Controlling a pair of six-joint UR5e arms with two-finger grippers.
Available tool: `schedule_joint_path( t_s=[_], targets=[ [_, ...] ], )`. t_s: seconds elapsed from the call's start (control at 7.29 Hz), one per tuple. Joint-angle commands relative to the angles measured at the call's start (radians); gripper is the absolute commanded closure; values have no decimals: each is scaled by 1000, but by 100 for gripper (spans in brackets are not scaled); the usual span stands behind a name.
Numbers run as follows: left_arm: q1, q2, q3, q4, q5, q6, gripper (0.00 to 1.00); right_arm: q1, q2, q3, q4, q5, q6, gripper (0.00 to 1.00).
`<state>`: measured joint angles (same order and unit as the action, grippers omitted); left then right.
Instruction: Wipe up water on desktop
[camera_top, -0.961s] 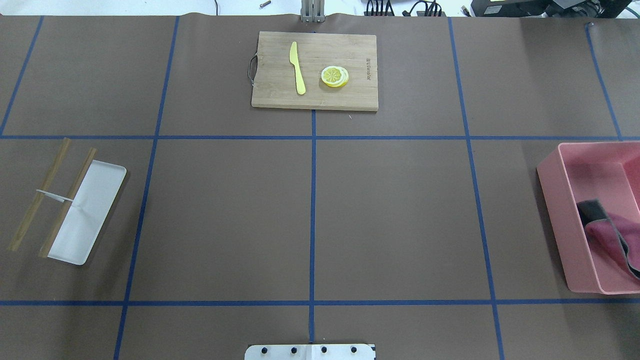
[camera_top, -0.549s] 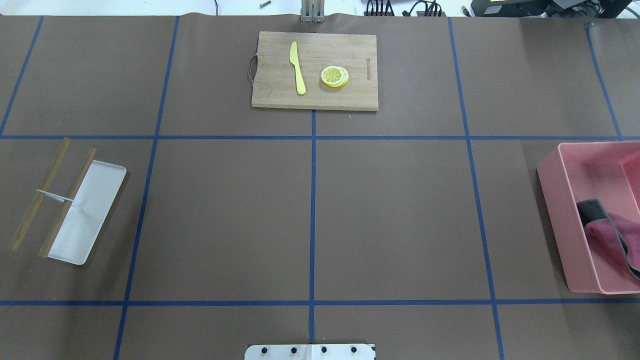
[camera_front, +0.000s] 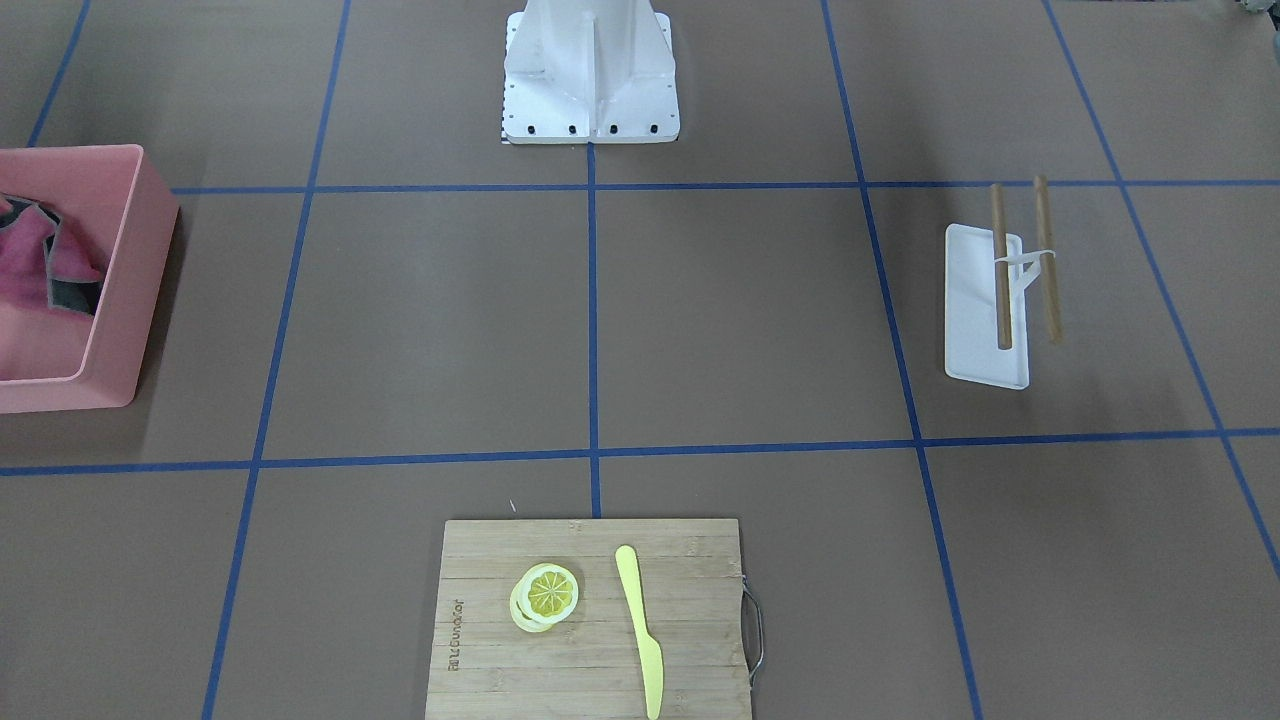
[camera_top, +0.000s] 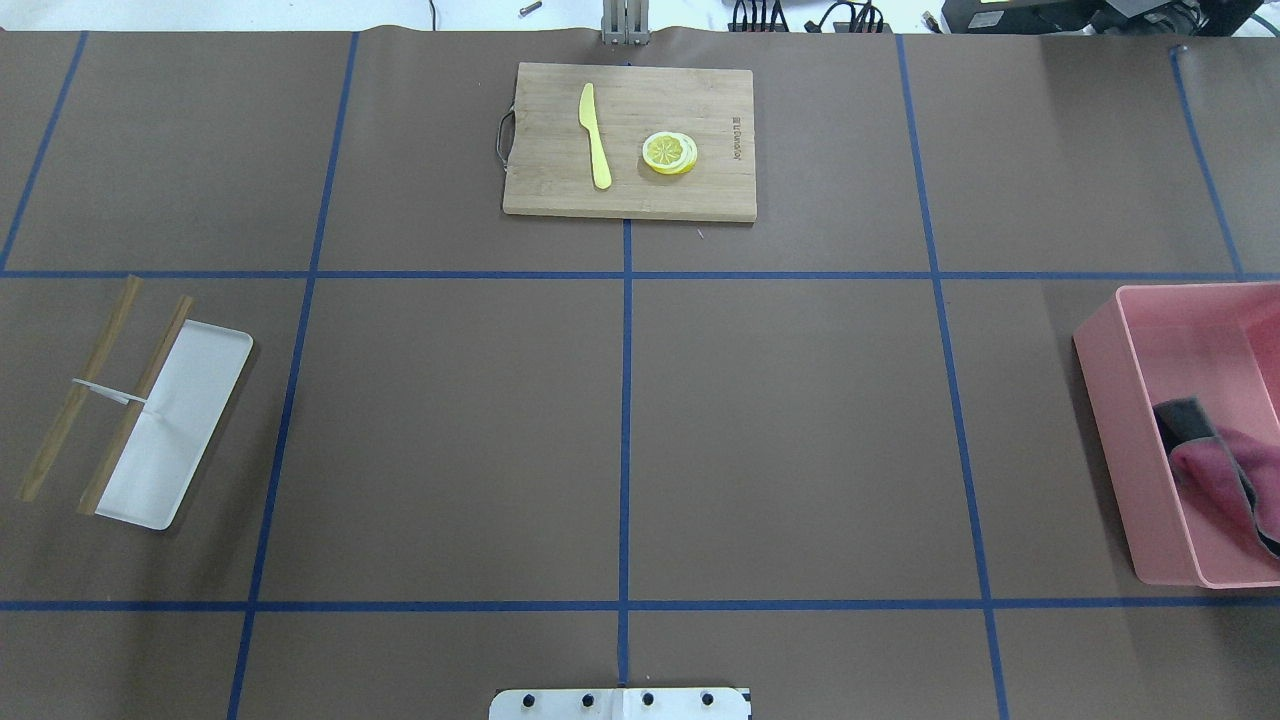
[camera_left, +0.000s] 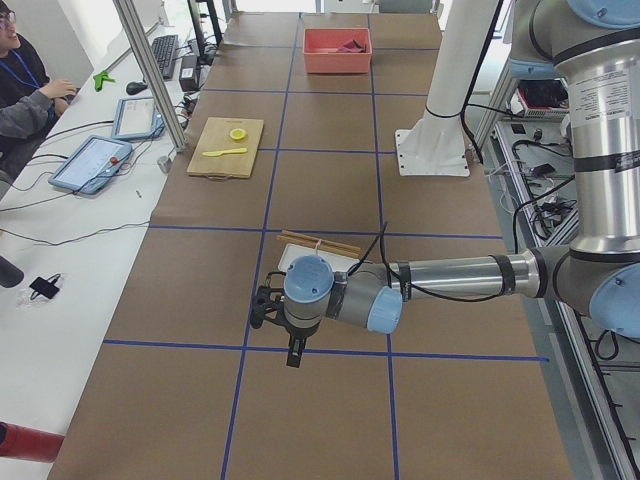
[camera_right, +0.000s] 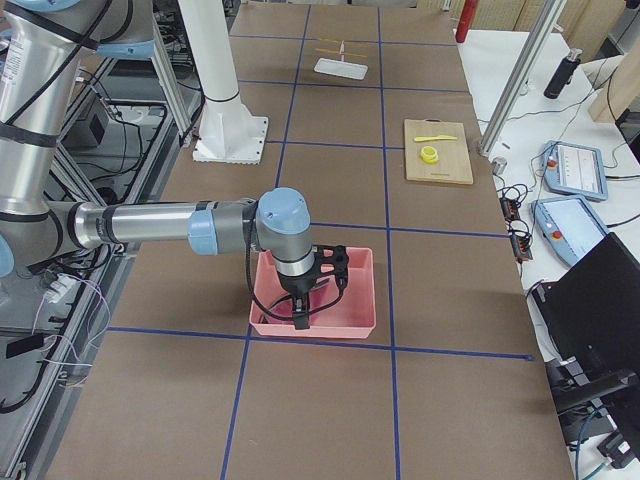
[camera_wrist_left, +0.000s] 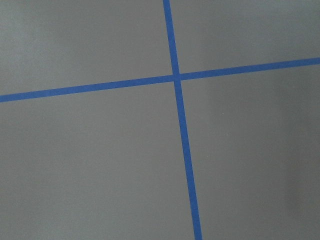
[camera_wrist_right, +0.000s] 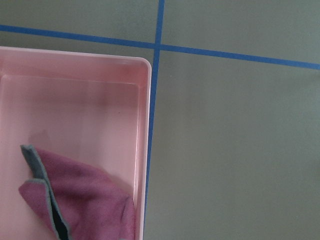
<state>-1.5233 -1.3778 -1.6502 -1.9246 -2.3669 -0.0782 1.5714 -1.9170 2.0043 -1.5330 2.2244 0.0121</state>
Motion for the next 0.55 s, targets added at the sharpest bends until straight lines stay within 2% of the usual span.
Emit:
schedule_joint_path(
  t_s=[0.0,0.27,0.41],
  targets=[
    [0,0,1,-1,2,0,1,4,56,-45,-53,11,0,0],
    [-1,2,1,-4,3,2,1,1,116,-119,-52,18,2,0],
    [-2,3,3,-7,3,11,1,-10,125,-124,-50,30,2,0]
  ],
)
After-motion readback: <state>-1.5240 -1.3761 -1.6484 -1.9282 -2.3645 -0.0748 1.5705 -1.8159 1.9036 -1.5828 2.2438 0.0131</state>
